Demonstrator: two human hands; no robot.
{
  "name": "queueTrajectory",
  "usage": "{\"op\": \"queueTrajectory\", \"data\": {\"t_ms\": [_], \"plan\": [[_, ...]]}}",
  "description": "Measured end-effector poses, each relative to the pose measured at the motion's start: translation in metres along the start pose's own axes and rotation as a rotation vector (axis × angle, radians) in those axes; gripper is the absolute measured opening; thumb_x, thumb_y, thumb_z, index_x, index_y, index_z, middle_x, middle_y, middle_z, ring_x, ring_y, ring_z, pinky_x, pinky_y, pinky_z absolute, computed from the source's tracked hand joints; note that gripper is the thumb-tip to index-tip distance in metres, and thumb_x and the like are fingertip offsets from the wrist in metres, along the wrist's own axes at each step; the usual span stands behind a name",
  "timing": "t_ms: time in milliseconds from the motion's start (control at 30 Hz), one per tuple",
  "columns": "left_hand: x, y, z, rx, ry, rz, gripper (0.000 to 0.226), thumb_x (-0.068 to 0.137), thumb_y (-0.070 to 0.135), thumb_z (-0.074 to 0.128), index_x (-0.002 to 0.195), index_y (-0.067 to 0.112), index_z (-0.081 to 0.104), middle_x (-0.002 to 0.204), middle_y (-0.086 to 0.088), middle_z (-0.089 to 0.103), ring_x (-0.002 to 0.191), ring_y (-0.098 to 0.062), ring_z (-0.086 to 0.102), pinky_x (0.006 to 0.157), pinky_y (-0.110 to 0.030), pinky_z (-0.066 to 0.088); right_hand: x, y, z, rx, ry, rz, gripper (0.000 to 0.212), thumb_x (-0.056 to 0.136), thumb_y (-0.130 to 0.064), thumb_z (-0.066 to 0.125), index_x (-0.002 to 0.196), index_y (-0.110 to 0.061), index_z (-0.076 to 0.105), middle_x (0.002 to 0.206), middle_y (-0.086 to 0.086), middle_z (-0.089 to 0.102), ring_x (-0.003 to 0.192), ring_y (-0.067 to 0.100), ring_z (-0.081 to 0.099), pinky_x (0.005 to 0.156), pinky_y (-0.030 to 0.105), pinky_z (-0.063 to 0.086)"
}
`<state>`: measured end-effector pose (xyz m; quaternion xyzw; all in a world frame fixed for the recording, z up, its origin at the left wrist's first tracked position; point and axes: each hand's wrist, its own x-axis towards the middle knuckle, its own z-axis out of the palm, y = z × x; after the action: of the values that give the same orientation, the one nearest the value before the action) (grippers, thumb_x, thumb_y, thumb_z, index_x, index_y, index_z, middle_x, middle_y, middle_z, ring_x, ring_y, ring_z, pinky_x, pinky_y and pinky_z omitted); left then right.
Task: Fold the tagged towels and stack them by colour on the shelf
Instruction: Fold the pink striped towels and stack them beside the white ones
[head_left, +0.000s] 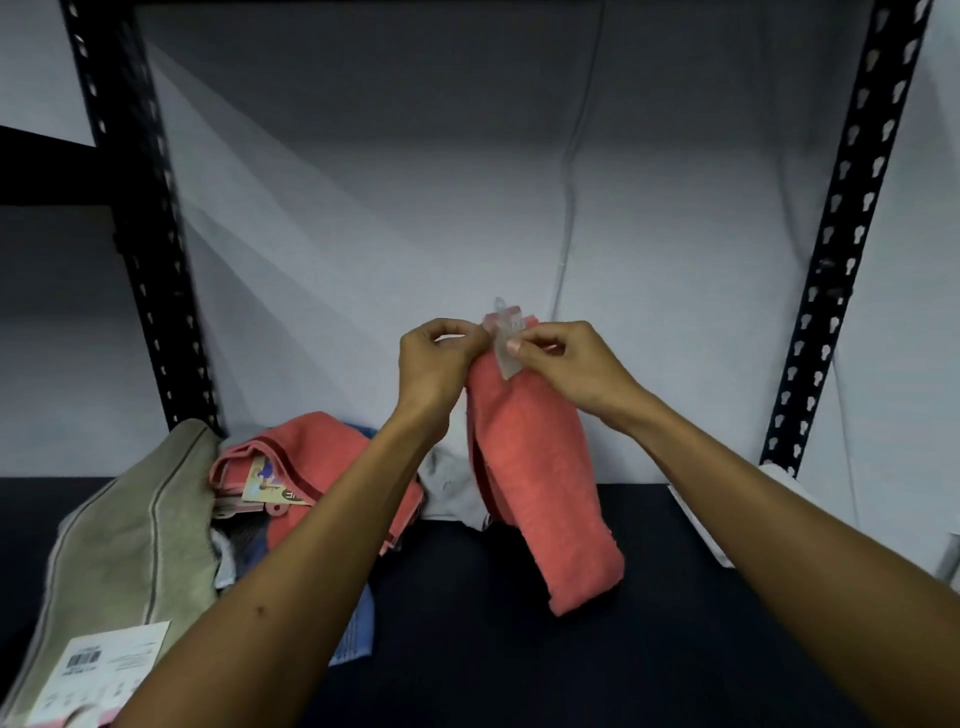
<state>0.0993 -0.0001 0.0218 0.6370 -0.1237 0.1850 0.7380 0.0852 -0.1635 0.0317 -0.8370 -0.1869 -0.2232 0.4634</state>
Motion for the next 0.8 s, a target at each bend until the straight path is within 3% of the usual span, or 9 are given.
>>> {"op": "queueTrajectory", "data": {"t_ms": [100, 167, 267, 367, 433, 533, 667, 800], "plan": [[-0.006, -0.003, 0.001, -0.09, -0.267, -0.029, 0.028, 0.098, 0.028, 0.06, 0.092, 0.003, 0.071, 0.097, -0.014, 0.075, 0.089, -0.025, 0.073, 0.081, -0.034, 0.058, -0.006, -0.001, 0.002, 0.233, -0.061, 0.08, 0.023, 0.09, -0.036, 0.068, 0.102, -0.016, 0.074, 0.097, 0.003, 0.075, 0.097, 0.02, 0.071, 0.088, 0.034, 0.056], [-0.006, -0.008, -0.002, -0.09, -0.34, -0.007, 0.02, 0.101, 0.014, 0.053, 0.101, 0.003, 0.07, 0.103, -0.013, 0.074, 0.096, -0.025, 0.072, 0.086, -0.036, 0.058, -0.009, 0.0, 0.0, 0.299, -0.032, 0.055, 0.019, 0.087, -0.022, 0.074, 0.103, -0.012, 0.073, 0.097, 0.005, 0.076, 0.093, 0.017, 0.072, 0.086, 0.029, 0.056], [-0.004, -0.014, -0.004, -0.03, -0.244, 0.075, 0.024, 0.094, -0.008, 0.052, 0.097, 0.006, 0.071, 0.093, -0.007, 0.075, 0.085, -0.019, 0.073, 0.076, -0.03, 0.059, -0.012, 0.003, -0.005, 0.339, 0.061, 0.098, 0.019, 0.082, -0.002, 0.074, 0.099, -0.011, 0.072, 0.093, 0.011, 0.075, 0.082, 0.02, 0.072, 0.081, 0.036, 0.06], [-0.002, -0.015, -0.008, 0.125, -0.044, 0.18, 0.022, 0.088, -0.001, 0.063, 0.093, 0.019, 0.073, 0.089, 0.003, 0.073, 0.083, -0.014, 0.067, 0.068, -0.022, 0.054, -0.01, 0.003, -0.014, 0.443, 0.107, 0.16, 0.029, 0.085, 0.006, 0.067, 0.108, -0.012, 0.067, 0.105, 0.018, 0.071, 0.087, 0.026, 0.073, 0.08, 0.043, 0.06], [-0.002, -0.014, -0.011, 0.154, -0.075, 0.189, 0.026, 0.086, 0.01, 0.072, 0.105, 0.028, 0.069, 0.097, 0.009, 0.067, 0.087, -0.012, 0.062, 0.068, -0.017, 0.053, -0.008, 0.0, -0.02, 0.528, 0.122, 0.145, 0.04, 0.086, 0.01, 0.064, 0.115, -0.017, 0.062, 0.11, 0.017, 0.068, 0.089, 0.026, 0.072, 0.076, 0.042, 0.061], [-0.005, -0.011, -0.009, 0.038, -0.226, 0.13, 0.046, 0.086, 0.015, 0.075, 0.124, 0.034, 0.058, 0.116, 0.003, 0.065, 0.101, -0.015, 0.066, 0.077, -0.026, 0.058, -0.007, -0.004, -0.027, 0.609, 0.124, 0.108, 0.041, 0.087, 0.012, 0.062, 0.113, -0.019, 0.059, 0.103, 0.015, 0.069, 0.087, 0.027, 0.072, 0.071, 0.044, 0.062], [-0.004, -0.006, -0.004, -0.14, -0.29, 0.176, 0.055, 0.082, -0.002, 0.073, 0.129, 0.022, 0.057, 0.123, -0.01, 0.066, 0.106, -0.025, 0.069, 0.083, -0.037, 0.059, -0.003, -0.009, -0.038, 0.531, 0.048, 0.06, 0.022, 0.086, 0.009, 0.065, 0.094, -0.011, 0.067, 0.104, 0.012, 0.068, 0.09, 0.028, 0.07, 0.072, 0.04, 0.062], [-0.004, -0.001, 0.001, -0.129, -0.338, 0.196, 0.049, 0.079, -0.007, 0.074, 0.119, 0.019, 0.064, 0.112, -0.012, 0.072, 0.098, -0.027, 0.071, 0.078, -0.035, 0.059, 0.005, -0.028, -0.063, 0.047, -0.17, 0.002, 0.016, 0.084, -0.003, 0.072, 0.089, -0.018, 0.075, 0.093, -0.001, 0.073, 0.08, 0.016, 0.073, 0.066, 0.024, 0.057]]}}
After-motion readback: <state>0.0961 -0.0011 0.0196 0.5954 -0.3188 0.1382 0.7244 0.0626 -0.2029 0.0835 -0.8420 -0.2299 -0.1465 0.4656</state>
